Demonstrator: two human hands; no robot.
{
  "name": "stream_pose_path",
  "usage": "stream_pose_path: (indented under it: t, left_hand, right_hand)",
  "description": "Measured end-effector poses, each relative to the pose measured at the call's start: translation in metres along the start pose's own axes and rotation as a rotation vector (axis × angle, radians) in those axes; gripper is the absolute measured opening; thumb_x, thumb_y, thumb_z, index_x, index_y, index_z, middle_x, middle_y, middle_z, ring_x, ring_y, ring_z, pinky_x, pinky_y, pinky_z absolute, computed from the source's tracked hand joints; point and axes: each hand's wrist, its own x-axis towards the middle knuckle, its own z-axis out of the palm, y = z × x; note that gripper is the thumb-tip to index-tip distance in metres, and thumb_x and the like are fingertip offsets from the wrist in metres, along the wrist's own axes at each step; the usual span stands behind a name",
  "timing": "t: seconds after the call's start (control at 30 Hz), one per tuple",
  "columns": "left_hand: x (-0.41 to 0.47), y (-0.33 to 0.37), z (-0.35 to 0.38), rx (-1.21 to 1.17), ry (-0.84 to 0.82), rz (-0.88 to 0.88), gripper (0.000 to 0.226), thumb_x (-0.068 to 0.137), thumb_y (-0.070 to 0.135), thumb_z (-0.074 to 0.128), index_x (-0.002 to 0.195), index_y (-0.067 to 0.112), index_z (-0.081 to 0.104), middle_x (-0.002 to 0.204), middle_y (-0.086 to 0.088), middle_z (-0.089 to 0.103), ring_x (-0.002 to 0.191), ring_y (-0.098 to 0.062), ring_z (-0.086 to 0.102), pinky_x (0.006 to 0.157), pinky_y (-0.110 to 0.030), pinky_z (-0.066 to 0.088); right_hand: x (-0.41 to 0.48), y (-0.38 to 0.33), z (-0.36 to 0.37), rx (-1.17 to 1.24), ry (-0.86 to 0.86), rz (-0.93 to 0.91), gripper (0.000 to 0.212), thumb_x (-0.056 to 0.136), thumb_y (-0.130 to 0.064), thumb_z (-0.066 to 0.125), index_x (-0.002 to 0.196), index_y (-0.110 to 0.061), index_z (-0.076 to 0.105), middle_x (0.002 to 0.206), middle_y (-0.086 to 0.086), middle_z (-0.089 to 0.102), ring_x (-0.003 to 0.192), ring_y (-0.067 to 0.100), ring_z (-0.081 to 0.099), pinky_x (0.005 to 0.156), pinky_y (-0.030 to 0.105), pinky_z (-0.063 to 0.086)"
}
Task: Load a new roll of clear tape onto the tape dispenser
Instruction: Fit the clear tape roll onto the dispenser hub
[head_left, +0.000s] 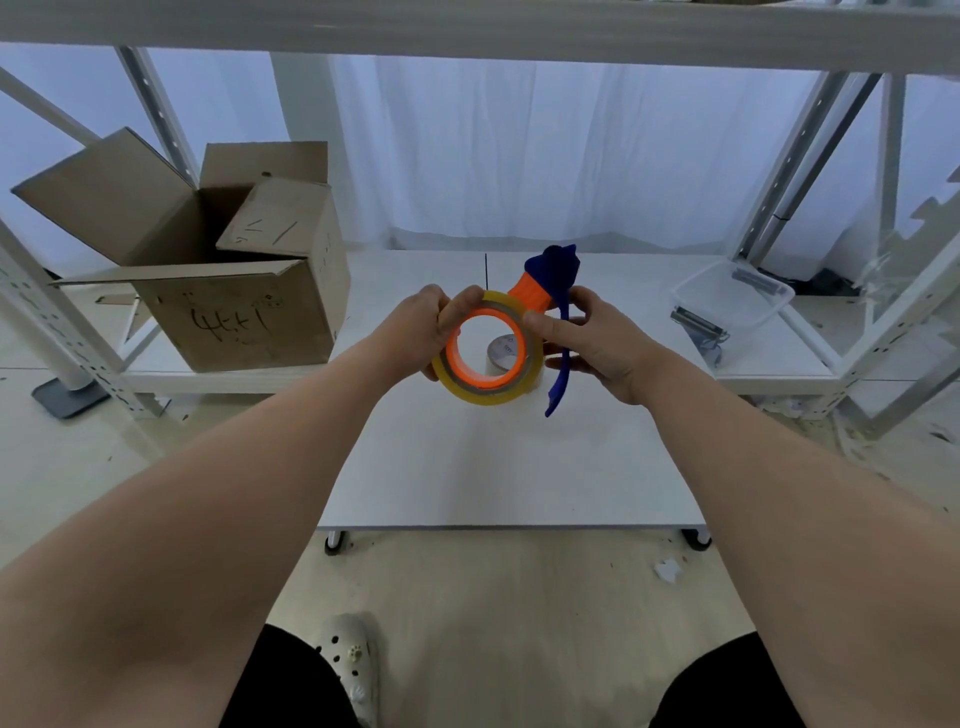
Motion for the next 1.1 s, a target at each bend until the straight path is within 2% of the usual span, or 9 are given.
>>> stream_pose_path:
  t: [0.1,0.17,0.3,0.4,0.5,0.6,0.73,1.0,1.1]
  left_hand:
    - [-0.002,0.000,0.003,-0.039,-0.029,0.001,0.063,0.088,0.065,0.029,0.108,0.007,0.045,0.100,-0.009,0.068,0.073,-0.025,0.066,0.056,-0.028,0.052]
    - [-0.003,0.005,0.005,-0.101,-0.070,-0.032,0.064,0.089,0.066,0.026,0.114,0.010,0.044,0.102,-0.007,0.068,0.085,-0.022,0.064,0.073,-0.031,0.051]
    - [-0.003,0.016,0.001,-0.267,-0.143,-0.125,0.082,0.088,0.071,0.016,0.121,0.007,0.055,0.121,-0.004,0.060,0.118,-0.018,0.048,0.110,-0.042,0.024]
    - [-0.003,0.019,0.000,-0.402,-0.213,-0.178,0.060,0.088,0.061,0.043,0.109,0.008,0.062,0.100,-0.006,0.068,0.097,-0.021,0.062,0.097,-0.038,0.047]
    - [-0.003,0.018,0.000,-0.450,-0.264,-0.160,0.042,0.087,0.045,0.059,0.107,0.009,0.062,0.091,-0.004,0.068,0.082,-0.017,0.064,0.081,-0.031,0.053]
    - [-0.003,0.019,-0.003,-0.575,-0.250,-0.141,0.027,0.088,0.037,0.060,0.105,0.016,0.060,0.103,-0.004,0.067,0.093,-0.020,0.065,0.085,-0.033,0.054]
    - [-0.004,0.023,-0.004,-0.717,-0.231,-0.096,0.016,0.092,0.028,0.057,0.105,0.020,0.060,0.103,-0.001,0.066,0.090,-0.017,0.065,0.079,-0.028,0.055]
    - [-0.007,0.015,-0.004,-0.875,-0.323,-0.037,0.032,0.095,0.023,0.051,0.126,0.018,0.052,0.121,-0.007,0.059,0.106,-0.024,0.061,0.089,-0.035,0.053]
    - [-0.003,0.018,-0.003,-0.647,-0.253,-0.062,0.024,0.096,0.018,0.049,0.119,0.020,0.056,0.118,-0.006,0.059,0.107,-0.023,0.057,0.086,-0.030,0.051]
  right_hand:
    - [0.001,0.003,-0.001,0.042,0.002,-0.002,0.061,0.077,-0.020,0.075,0.129,-0.018,0.043,0.111,0.016,0.063,0.092,0.028,0.066,0.090,0.038,0.054]
    - [0.002,0.006,-0.004,0.053,0.012,-0.023,0.063,0.076,-0.016,0.076,0.130,-0.018,0.043,0.106,0.016,0.064,0.090,0.028,0.066,0.091,0.040,0.054]
    - [0.000,0.006,-0.008,0.055,-0.056,-0.060,0.058,0.076,-0.005,0.074,0.124,-0.022,0.047,0.087,0.005,0.063,0.082,0.022,0.064,0.086,0.035,0.052]
    - [0.000,0.007,-0.008,0.057,-0.148,-0.064,0.056,0.075,0.000,0.074,0.118,-0.028,0.051,0.088,0.002,0.059,0.085,0.020,0.062,0.087,0.034,0.051]
    - [0.002,0.009,-0.010,0.096,-0.201,-0.057,0.058,0.075,-0.001,0.072,0.120,-0.030,0.051,0.091,0.002,0.059,0.093,0.020,0.060,0.088,0.033,0.052]
    - [0.002,0.008,-0.012,0.181,-0.178,-0.040,0.067,0.072,-0.007,0.073,0.131,-0.025,0.046,0.101,0.004,0.063,0.097,0.021,0.064,0.083,0.033,0.054]
    - [0.005,0.008,-0.014,0.265,-0.148,-0.039,0.080,0.067,-0.015,0.076,0.139,-0.016,0.040,0.136,0.019,0.051,0.119,0.034,0.057,0.093,0.051,0.051]
    - [0.005,0.007,-0.019,0.346,-0.148,-0.043,0.089,0.057,-0.022,0.081,0.137,-0.013,0.042,0.134,0.018,0.053,0.120,0.036,0.056,0.092,0.051,0.052]
    - [0.005,0.011,-0.018,0.249,-0.136,-0.032,0.080,0.065,-0.020,0.079,0.137,-0.018,0.044,0.132,0.014,0.056,0.116,0.031,0.060,0.087,0.047,0.055]
